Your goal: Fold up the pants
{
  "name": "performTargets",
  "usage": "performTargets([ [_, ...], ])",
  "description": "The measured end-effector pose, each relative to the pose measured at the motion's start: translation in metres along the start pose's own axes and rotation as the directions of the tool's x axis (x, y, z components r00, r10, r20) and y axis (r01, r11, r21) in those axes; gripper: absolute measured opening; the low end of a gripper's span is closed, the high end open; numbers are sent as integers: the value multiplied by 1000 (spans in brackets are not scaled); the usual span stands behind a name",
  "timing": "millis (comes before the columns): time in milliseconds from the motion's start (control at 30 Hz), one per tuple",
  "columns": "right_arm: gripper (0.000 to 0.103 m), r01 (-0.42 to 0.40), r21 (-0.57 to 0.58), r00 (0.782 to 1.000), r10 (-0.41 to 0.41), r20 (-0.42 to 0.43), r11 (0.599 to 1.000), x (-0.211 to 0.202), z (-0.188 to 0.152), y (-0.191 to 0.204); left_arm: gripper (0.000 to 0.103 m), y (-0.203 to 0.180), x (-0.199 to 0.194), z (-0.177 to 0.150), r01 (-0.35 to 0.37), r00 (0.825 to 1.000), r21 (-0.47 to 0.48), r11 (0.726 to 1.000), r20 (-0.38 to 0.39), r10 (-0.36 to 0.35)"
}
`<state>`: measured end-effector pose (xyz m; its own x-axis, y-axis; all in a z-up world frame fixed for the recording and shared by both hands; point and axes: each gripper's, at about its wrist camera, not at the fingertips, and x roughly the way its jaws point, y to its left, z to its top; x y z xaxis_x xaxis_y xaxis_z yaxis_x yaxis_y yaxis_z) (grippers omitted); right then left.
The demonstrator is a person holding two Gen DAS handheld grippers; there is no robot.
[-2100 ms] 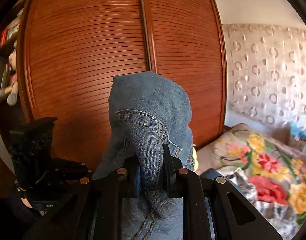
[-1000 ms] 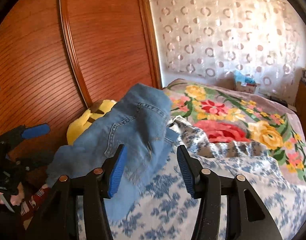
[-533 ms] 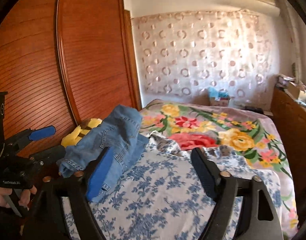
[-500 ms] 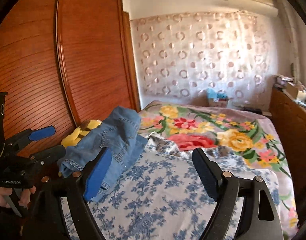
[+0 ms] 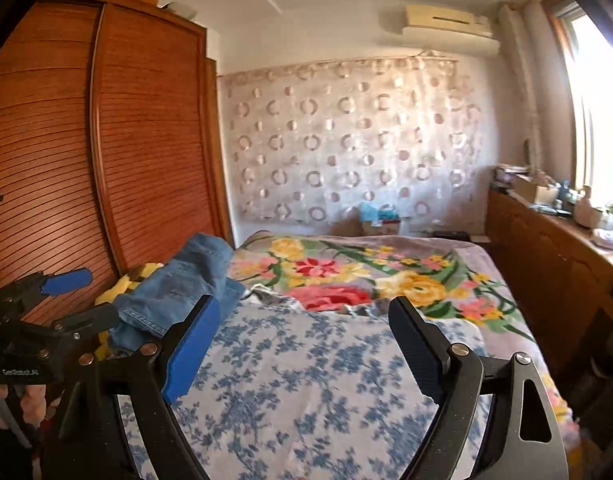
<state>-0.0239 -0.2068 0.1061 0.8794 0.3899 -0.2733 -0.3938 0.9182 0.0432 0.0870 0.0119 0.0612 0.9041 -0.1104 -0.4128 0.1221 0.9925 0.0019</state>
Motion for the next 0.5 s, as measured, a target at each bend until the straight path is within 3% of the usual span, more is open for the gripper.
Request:
performTargets([
  [500,87,96,39,995,-96,-8,995,-40,-26,23,88,-29,-23,-25,-11,1000,-9,1000,-14,11],
])
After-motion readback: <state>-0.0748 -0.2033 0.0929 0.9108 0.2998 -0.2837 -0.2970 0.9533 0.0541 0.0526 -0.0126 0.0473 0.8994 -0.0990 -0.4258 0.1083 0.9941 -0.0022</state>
